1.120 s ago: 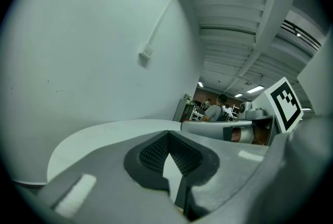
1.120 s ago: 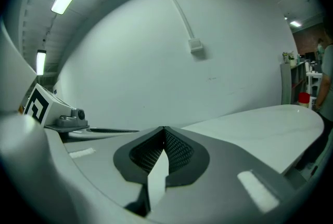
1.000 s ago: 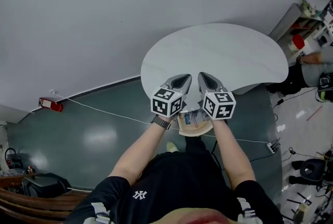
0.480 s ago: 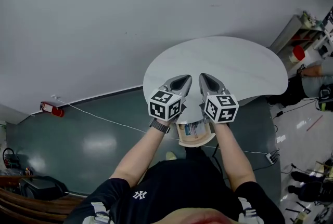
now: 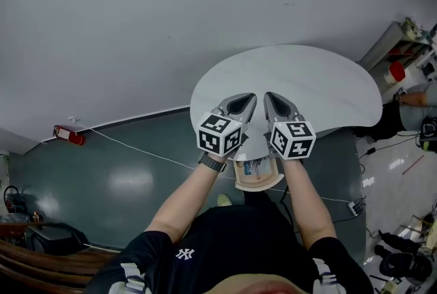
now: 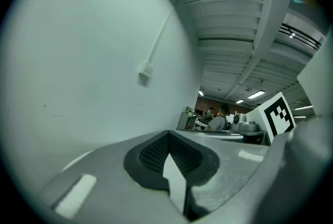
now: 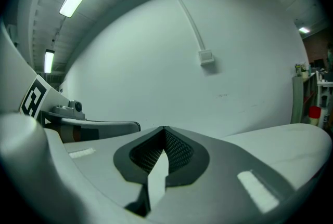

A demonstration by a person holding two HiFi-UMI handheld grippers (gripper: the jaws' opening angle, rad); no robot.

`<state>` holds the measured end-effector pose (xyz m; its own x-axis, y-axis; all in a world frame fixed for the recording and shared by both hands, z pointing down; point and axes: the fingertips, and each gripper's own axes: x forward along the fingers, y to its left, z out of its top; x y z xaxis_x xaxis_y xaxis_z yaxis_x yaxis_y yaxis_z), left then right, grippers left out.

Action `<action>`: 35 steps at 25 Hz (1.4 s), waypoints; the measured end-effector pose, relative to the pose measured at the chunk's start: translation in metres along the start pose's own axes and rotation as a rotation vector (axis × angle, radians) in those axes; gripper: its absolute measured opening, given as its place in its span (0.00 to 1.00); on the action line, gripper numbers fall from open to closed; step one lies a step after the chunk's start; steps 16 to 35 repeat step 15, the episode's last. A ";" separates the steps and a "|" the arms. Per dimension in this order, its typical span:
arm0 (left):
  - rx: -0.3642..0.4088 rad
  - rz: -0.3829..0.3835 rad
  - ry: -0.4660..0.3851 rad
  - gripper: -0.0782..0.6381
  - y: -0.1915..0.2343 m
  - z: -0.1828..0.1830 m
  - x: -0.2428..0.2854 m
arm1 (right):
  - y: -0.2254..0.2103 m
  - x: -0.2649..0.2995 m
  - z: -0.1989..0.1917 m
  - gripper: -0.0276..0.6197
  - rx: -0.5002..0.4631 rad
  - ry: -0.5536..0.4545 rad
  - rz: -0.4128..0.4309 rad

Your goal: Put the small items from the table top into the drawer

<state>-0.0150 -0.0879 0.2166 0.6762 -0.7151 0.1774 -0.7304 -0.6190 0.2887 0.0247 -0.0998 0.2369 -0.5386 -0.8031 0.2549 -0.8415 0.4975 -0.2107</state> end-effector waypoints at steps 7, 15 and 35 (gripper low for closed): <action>-0.005 0.000 -0.006 0.11 0.002 0.002 0.004 | 0.000 0.006 -0.002 0.07 -0.004 0.006 0.005; -0.006 0.000 -0.017 0.11 0.005 0.007 0.006 | -0.003 0.012 0.001 0.07 -0.005 0.009 0.000; -0.006 0.000 -0.017 0.11 0.005 0.007 0.006 | -0.003 0.012 0.001 0.07 -0.005 0.009 0.000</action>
